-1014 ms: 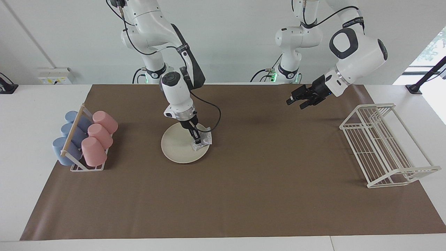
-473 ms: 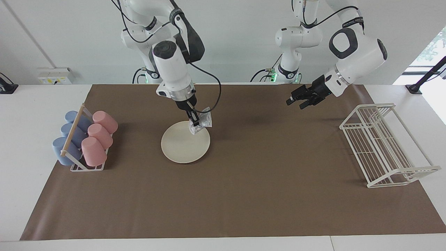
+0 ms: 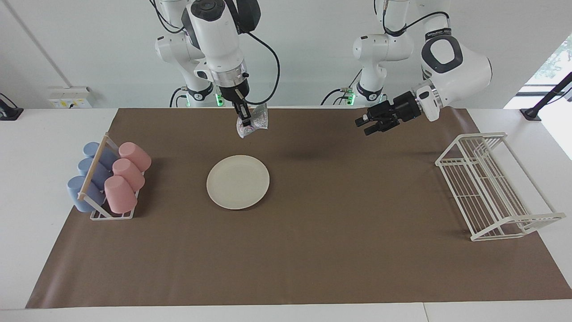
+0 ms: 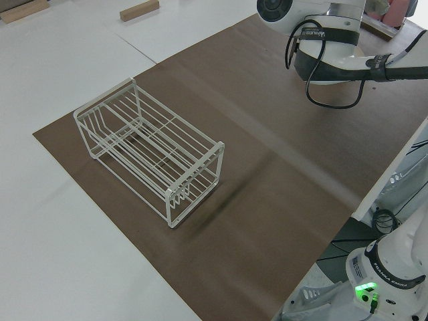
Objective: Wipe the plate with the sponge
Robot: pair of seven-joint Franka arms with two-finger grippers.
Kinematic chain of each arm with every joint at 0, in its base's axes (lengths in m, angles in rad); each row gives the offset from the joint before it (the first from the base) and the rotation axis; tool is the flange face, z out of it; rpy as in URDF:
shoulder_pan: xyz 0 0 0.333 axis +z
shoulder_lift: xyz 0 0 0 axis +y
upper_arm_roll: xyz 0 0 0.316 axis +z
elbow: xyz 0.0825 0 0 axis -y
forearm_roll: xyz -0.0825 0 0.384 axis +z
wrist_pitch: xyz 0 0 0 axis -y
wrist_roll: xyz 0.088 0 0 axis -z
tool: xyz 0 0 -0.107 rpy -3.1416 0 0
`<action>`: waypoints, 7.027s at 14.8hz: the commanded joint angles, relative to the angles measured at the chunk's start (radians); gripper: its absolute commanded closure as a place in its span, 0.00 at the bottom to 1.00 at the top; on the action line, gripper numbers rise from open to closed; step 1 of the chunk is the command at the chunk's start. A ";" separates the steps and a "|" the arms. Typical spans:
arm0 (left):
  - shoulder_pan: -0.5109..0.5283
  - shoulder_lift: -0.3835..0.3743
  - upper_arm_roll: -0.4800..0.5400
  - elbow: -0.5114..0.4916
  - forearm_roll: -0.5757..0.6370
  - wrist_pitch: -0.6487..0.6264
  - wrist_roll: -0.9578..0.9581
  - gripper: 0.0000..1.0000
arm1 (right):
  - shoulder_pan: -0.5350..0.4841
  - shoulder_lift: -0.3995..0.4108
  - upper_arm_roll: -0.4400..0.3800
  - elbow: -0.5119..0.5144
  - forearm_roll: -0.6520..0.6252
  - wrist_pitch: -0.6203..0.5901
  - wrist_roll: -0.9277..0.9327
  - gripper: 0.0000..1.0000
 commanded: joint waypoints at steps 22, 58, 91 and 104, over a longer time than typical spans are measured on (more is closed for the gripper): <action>-0.431 -0.015 0.011 -0.084 -0.261 0.255 0.187 1.00 | 0.084 -0.001 0.014 0.015 -0.016 -0.004 0.174 1.00; -0.276 0.121 0.021 0.185 0.914 0.035 -0.482 1.00 | -0.445 -0.073 0.008 0.001 -0.094 -0.203 -1.636 0.00; -0.145 0.609 0.014 0.521 2.379 -0.374 -0.585 1.00 | -0.175 -0.004 -0.356 0.130 -0.114 -0.175 -1.767 0.00; -0.120 0.606 0.016 0.491 2.300 -0.288 -0.679 1.00 | -0.200 -0.007 -0.354 0.134 -0.111 -0.195 -1.719 0.00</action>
